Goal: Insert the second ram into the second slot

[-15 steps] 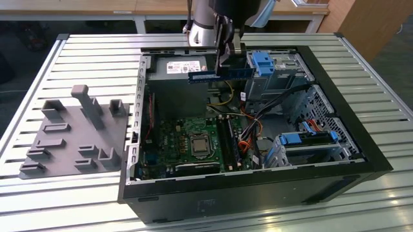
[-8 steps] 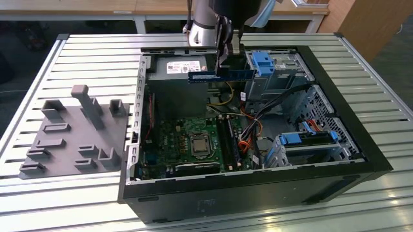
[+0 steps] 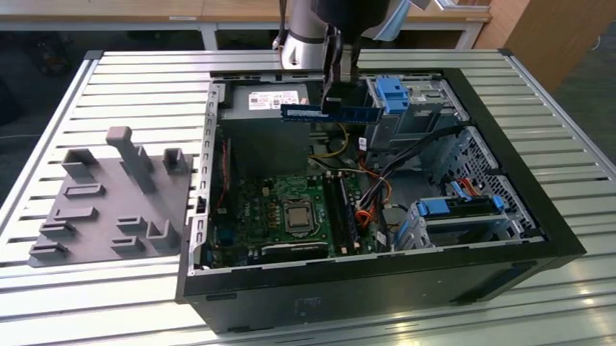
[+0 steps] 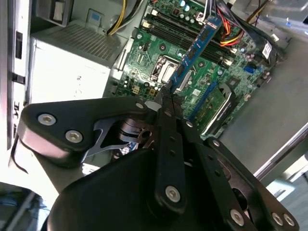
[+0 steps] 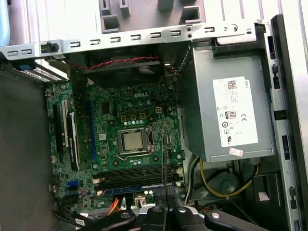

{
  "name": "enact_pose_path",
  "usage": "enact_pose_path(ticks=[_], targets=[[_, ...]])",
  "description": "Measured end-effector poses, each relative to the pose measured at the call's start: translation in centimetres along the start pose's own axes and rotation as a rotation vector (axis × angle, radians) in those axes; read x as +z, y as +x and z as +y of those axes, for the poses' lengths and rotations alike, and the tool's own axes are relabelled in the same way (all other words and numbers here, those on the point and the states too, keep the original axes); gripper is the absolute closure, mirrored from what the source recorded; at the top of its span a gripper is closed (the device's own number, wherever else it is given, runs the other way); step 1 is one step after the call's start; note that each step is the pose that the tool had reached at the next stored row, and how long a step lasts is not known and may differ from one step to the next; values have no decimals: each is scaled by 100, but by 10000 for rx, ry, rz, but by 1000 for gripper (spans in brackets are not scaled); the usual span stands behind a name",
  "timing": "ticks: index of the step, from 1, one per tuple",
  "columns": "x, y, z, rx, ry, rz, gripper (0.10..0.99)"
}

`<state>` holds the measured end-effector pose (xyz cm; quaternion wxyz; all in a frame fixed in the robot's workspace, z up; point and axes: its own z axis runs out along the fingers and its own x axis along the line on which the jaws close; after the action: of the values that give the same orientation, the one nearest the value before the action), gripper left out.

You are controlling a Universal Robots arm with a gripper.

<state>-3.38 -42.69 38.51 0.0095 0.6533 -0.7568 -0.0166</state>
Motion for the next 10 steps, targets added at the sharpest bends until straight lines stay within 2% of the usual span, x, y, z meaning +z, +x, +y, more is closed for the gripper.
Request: enact_pose_path(ticks=[10], targets=[[6,0,0,1249,15,-4,973]])
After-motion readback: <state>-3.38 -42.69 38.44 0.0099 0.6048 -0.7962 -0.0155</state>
